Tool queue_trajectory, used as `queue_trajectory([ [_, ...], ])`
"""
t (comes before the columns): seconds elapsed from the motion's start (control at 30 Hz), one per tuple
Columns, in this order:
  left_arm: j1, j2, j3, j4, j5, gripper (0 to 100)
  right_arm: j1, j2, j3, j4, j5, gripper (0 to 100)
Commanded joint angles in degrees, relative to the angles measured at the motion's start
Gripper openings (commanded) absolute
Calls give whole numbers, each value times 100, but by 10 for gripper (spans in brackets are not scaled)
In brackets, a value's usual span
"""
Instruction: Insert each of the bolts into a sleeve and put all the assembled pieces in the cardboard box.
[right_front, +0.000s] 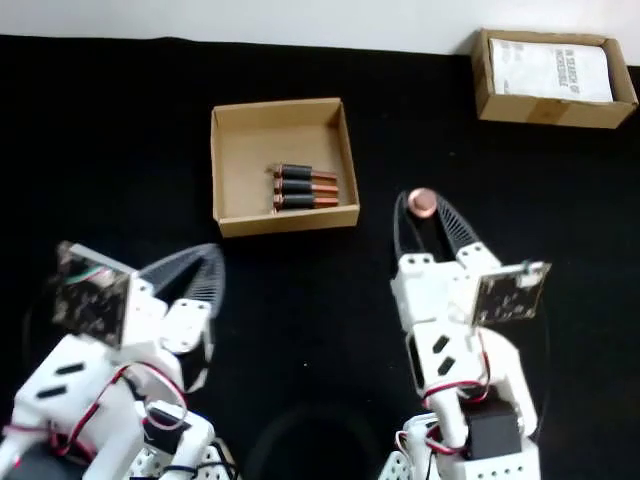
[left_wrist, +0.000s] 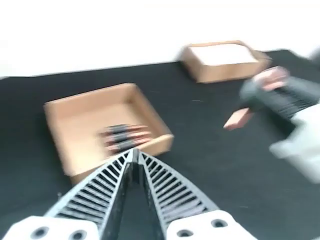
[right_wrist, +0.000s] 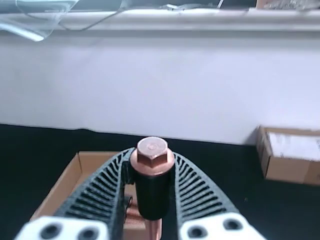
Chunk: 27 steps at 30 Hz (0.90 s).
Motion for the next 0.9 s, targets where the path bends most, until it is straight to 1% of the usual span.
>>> queue_trajectory([
  [0.0,-1191,-945,637,-18,-378,8,101,1305,-1288,-207,62,6],
  [0.1,-1692,-1780,1560,-18,-448,8,40,2659,-2220,-207,114,6],
  [0.13,-1798,-1921,1701,-9,-466,8,-22,3134,-2527,-207,281,6],
  [0.2,-2097,-1815,1815,26,-448,8,-101,4057,-3073,-207,527,6],
  [0.33,-2730,-1727,2273,-105,-440,8,-444,5684,-4180,-189,703,6],
  [0.43,-3064,-1763,2721,-167,-440,8,-716,6695,-4875,-198,1319,6],
  [0.6,-3538,-1763,3512,-185,-440,8,-1077,7987,-5798,-198,2066,6],
  [0.73,-3916,-1763,4224,-193,-440,8,-1262,8725,-6123,-198,2804,6],
  [0.87,-4154,-1763,4998,-703,-431,8,-1323,9323,-6202,-207,3473,6],
])
